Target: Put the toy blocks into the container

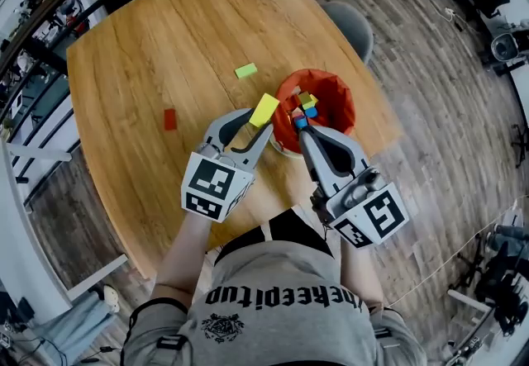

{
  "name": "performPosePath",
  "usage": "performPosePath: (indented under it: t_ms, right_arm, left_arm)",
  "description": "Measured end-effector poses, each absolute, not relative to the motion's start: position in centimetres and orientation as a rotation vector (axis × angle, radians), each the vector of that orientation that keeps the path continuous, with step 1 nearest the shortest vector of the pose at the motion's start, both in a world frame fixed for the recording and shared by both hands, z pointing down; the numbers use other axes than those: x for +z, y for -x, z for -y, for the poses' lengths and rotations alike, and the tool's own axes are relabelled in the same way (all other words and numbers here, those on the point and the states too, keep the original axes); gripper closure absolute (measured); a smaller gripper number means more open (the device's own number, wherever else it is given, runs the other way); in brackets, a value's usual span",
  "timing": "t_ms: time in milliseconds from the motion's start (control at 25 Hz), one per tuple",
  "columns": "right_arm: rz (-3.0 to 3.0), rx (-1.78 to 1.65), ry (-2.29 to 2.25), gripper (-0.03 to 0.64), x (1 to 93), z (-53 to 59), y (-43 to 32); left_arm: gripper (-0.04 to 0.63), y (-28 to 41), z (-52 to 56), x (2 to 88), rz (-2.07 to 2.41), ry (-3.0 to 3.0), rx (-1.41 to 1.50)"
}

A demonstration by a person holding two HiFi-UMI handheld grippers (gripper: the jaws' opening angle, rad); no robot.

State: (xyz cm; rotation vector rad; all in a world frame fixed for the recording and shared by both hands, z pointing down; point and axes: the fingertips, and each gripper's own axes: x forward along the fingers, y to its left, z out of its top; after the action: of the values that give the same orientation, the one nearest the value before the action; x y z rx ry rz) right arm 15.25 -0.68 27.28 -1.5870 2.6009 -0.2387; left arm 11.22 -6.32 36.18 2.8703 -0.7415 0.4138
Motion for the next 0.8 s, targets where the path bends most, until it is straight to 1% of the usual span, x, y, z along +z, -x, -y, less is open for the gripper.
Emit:
performPosePath:
  t_ms: [520,800]
  right_arm:
    - [-2.492,-0.208,1.737,0.603,26.9,-1.5,-18.6]
    - [-2.453,-0.199,1.785,0.604,26.8,-2.4,-19.9]
  left_arm:
    - [0.445,-16.8,3.7,35.1,0.510,-3.005,0.444]
    - [0.440,-18.5,2.9,35.3,0.471,-3.052,0.493]
